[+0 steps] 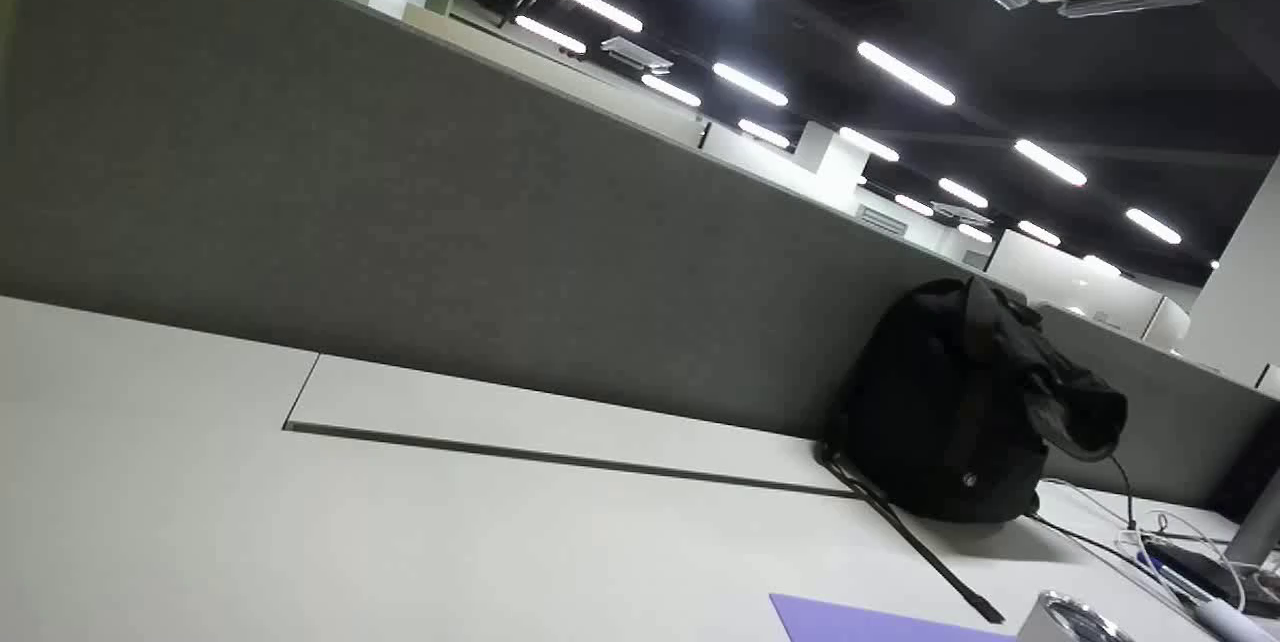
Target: Open the lid of the travel mug
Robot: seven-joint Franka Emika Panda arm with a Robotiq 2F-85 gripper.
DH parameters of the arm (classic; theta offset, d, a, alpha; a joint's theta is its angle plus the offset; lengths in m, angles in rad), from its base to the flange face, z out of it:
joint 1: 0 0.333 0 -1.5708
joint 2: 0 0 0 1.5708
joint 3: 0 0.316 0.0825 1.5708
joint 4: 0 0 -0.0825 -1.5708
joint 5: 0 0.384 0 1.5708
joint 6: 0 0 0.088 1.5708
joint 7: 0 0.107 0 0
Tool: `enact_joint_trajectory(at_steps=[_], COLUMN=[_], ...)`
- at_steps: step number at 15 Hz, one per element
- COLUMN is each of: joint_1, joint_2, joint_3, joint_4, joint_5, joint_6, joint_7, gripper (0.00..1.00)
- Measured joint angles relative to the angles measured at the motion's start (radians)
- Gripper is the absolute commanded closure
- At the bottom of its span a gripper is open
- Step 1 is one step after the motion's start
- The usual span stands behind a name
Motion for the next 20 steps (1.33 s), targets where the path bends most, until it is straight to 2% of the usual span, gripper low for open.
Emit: enact_joint_trajectory(at_steps=[11,14,15,16,17,20], joint_1=[0.000,0.004,0.005,0.005,0.005,0.005], joint_2=[0.000,0.009,0.020,0.040,0.071,0.203], joint_3=[0.000,0.000,0.001,0.001,0.001,0.004], joint_4=[0.000,-0.005,-0.004,-0.004,-0.001,0.023], joint_5=[0.000,-0.026,-0.039,-0.046,-0.053,-0.097], joint_6=[0.003,0.133,0.196,0.276,0.359,0.564], joint_7=[0.000,0.000,0.000,0.002,0.002,0.005], gripper=[0.00,0.00,0.25,0.26,0.32,0.55])
